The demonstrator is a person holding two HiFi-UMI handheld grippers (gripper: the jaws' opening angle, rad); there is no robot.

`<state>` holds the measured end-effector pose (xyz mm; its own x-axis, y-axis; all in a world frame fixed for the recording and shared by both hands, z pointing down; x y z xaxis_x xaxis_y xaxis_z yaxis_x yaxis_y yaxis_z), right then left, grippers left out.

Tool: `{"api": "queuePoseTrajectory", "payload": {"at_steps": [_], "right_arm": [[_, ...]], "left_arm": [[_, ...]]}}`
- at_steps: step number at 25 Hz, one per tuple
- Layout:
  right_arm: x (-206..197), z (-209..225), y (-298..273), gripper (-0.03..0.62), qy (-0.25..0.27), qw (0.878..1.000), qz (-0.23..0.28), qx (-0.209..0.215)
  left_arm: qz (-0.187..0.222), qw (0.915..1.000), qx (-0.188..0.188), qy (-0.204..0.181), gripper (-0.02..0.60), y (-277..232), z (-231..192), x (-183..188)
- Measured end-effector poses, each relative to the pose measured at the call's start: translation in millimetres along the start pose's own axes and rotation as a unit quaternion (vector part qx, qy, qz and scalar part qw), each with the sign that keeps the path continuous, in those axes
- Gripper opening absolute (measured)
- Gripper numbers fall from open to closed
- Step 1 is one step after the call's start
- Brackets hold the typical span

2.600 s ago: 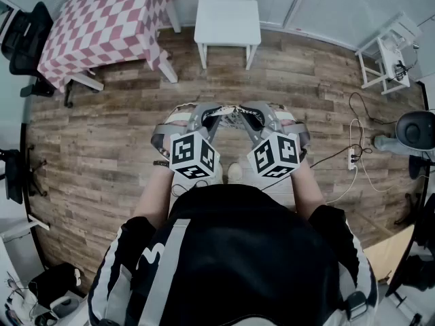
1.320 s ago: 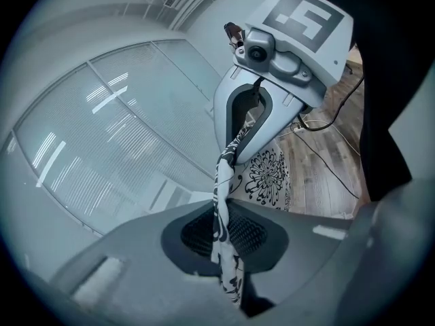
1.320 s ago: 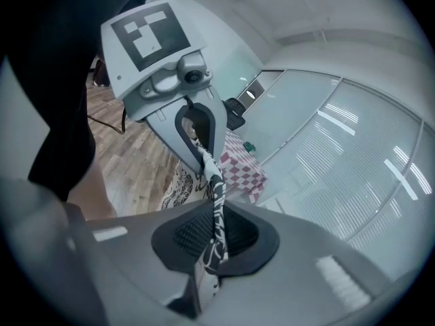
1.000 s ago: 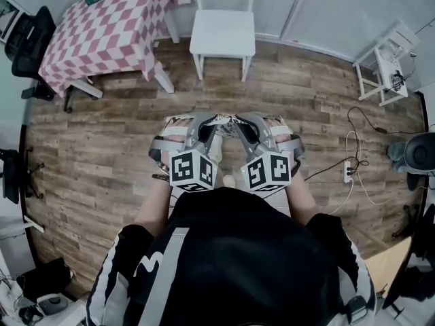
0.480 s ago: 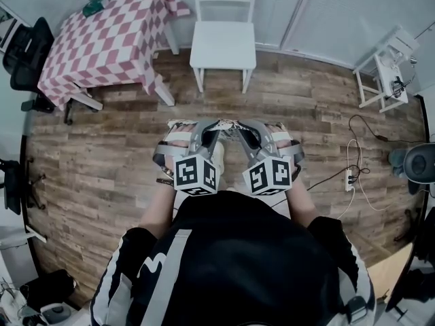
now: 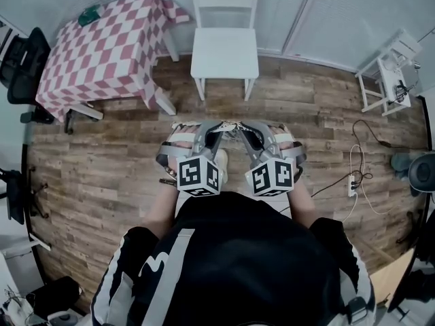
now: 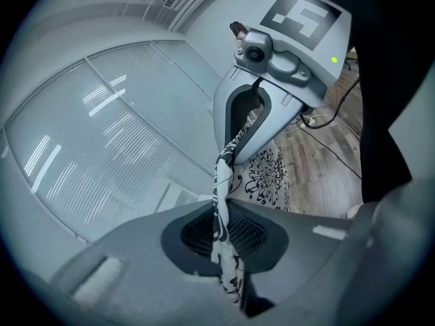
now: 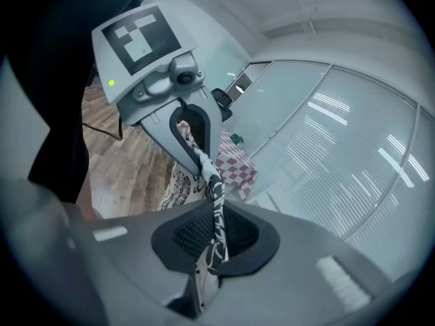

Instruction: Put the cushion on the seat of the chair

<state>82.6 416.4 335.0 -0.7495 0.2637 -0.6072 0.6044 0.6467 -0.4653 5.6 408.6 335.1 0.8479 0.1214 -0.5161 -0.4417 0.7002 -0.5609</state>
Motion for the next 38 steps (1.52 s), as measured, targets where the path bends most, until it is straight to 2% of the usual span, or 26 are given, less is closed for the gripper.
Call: {"api": "queuePoseTrajectory", "payload": {"at_steps": [11, 23, 38], "right_arm": [[-10.3, 45.9, -53.0, 0.015, -0.007, 1.0, -0.012, 0.001], [-10.8, 94.0, -111.7, 0.015, -0.019, 1.0, -0.016, -0.013], [-22.4, 115.9, -164.3, 0.015, -0.041, 0.999, -0.03, -0.017]], "left_arm": [[0.011, 0.9998, -0.012, 0.009, 0.015, -44.6, -50.4, -20.1], [0.018, 0.9996, -0.019, -0.006, 0.015, -85.5, -110.1, -45.7], [0.025, 0.9991, -0.034, 0.001, 0.015, -124.2, -149.0, -74.3]]}}
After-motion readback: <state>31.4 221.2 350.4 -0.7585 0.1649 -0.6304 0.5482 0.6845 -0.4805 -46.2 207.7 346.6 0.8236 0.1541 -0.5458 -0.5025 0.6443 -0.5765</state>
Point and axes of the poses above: the fingertips, and each gripper's own axes: y backward along the fingers, z to its right, x out of its top, the point moved 5 cm from there along y, backward along the fingers, and after that the axes turned 2 degrees about z, right-handed, at the moved point
